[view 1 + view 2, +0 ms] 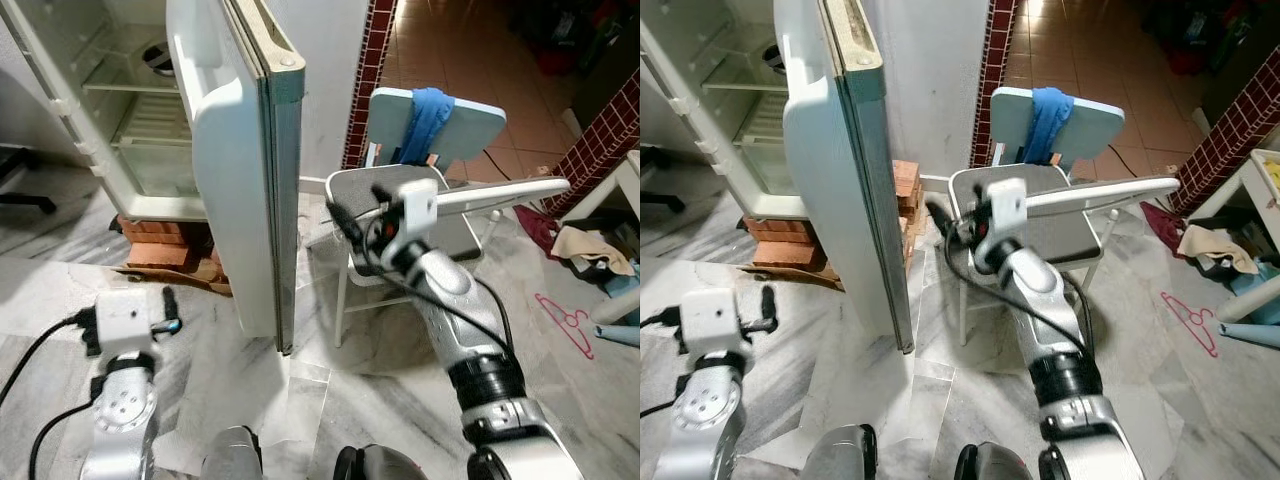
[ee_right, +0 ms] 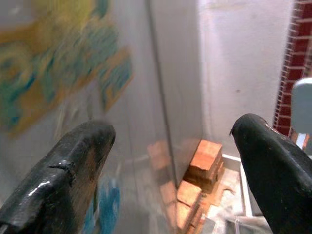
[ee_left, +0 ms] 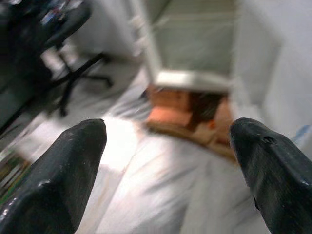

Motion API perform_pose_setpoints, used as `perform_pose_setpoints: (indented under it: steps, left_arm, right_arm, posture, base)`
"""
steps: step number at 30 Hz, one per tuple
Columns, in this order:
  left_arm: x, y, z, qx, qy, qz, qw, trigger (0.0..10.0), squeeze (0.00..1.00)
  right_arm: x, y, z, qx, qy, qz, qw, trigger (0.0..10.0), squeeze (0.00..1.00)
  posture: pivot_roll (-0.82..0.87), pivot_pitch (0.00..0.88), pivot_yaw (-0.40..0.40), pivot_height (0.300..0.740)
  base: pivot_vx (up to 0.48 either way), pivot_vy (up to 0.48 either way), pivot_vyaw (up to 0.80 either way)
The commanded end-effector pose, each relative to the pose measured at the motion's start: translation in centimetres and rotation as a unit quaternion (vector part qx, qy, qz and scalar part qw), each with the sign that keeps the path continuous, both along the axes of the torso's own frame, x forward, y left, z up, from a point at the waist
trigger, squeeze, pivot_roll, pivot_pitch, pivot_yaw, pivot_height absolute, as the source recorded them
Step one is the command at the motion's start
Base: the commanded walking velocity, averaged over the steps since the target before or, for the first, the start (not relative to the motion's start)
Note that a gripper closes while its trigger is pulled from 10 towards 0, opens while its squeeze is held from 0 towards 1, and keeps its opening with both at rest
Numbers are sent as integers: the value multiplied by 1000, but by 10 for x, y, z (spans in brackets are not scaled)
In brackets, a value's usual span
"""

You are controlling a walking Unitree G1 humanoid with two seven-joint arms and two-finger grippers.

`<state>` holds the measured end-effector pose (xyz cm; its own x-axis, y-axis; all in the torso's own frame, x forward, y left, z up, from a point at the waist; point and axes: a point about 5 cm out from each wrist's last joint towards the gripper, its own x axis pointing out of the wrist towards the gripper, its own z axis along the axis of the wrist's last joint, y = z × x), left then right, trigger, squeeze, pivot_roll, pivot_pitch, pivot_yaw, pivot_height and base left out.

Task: Restocking fridge

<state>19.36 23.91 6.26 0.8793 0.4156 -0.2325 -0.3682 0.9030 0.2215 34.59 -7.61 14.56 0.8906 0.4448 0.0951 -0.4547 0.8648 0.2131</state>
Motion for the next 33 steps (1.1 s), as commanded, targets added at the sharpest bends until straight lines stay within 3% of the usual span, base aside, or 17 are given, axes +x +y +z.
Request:
perform_pose_setpoints:
  steps: [1, 2, 3, 4, 5, 6, 9, 11, 12, 14, 15, 16, 17, 19, 24, 29, 33]
  left_arm:
    - [-16, 9, -12, -8, 35, 33, 999, 10000, 0]
    - [-22, 11, -16, -13, 45, 43, 998, 10000, 0]
    - [-22, 11, -16, -13, 45, 43, 998, 10000, 0]
    - [-24, 11, -16, -12, 45, 47, 998, 10000, 0]
    - [-24, 11, -16, -12, 45, 47, 998, 10000, 0]
    - [-24, 10, -15, -11, 42, 47, 998, 10000, 0]
    - [-23, 9, -14, -9, 40, 46, 998, 10000, 0]
    - [-20, 7, -13, -8, 33, 44, 998, 10000, 0]
    - [-18, 5, -13, -9, 30, 40, 999, 10000, 0]
    - [-16, 5, -13, -10, 30, 39, 999, 10000, 0]
    - [-13, 4, -13, -11, 28, 35, 999, 10000, 0]
    - [-13, 4, -13, -11, 28, 35, 999, 10000, 0]
    - [-7, 3, -10, -6, 20, 22, 1000, 10000, 0]
    - [-1, 0, -7, 1, 11, 8, 1000, 10000, 0]
    - [11, -6, -1, 7, -5, -19, 1000, 10000, 0]
    - [41, -25, 9, -1, -36, -64, 997, 10000, 0]
    - [48, -35, 11, 0, -43, -91, 995, 10000, 0]
  right_arm:
    - [6, 24, 8, 21, 2, 4, 1000, 10000, 0]
    - [7, 44, 16, 39, 0, 25, 999, 10000, 0]
    - [7, 44, 16, 39, 0, 25, 999, 10000, 0]
    - [4, 63, 25, 65, 2, 58, 996, 10000, 0]
    - [4, 63, 25, 65, 2, 58, 996, 10000, 0]
    - [-5, 84, 35, 99, 0, 130, 987, 10000, 0]
    - [-13, 97, 42, 122, -2, 181, 976, 10000, 0]
    - [-47, 119, 61, 161, -32, 335, 928, 10000, 0]
    - [-59, 122, 56, 126, -52, 360, 923, 10000, 0]
    - [-55, 117, 42, 91, -47, 335, 937, 10000, 0]
    - [-48, 107, 27, 68, -31, 300, 951, 10000, 0]
    - [-48, 107, 27, 68, -31, 300, 951, 10000, 0]
    - [-39, 91, 13, 36, -23, 252, 967, 10000, 0]
    - [-34, 75, 2, 22, -10, 214, 976, 10000, 0]
    - [-28, 47, -13, 6, 8, 158, 987, 10000, 0]
    - [-40, -10, -40, -40, 45, 75, 995, 10000, 0]
    - [-46, -22, -49, -66, 49, 40, 996, 10000, 0]
  posture:
    - [190, 121, -71, 740]
    - [200, 120, -79, 740]
    - [200, 120, -79, 740]
    - [206, 120, -83, 740]
    - [206, 120, -83, 740]
    - [216, 119, -91, 740]
    - [222, 116, -96, 740]
    - [223, 110, -103, 740]
    - [218, 107, -103, 740]
    - [209, 103, -99, 740]
    - [201, 102, -94, 740]
    - [201, 102, -94, 740]
    - [188, 100, -87, 740]
    - [179, 100, -80, 740]
    - [156, 98, -74, 740]
    - [120, 96, -67, 740]
    - [101, 90, -62, 740]
  base:
    - [0, 0, 0]
    - [0, 0, 0]
    - [0, 0, 0]
    - [0, 0, 0]
    - [0, 0, 0]
    - [0, 0, 0]
    - [0, 0, 0]
    - [0, 0, 0]
    - [0, 0, 0]
    - [0, 0, 0]
    - [0, 0, 0]
    - [0, 0, 0]
    - [0, 0, 0]
    - [0, 0, 0]
    - [0, 0, 0]
    - [0, 63, 0]
    - [0, 480, 0]
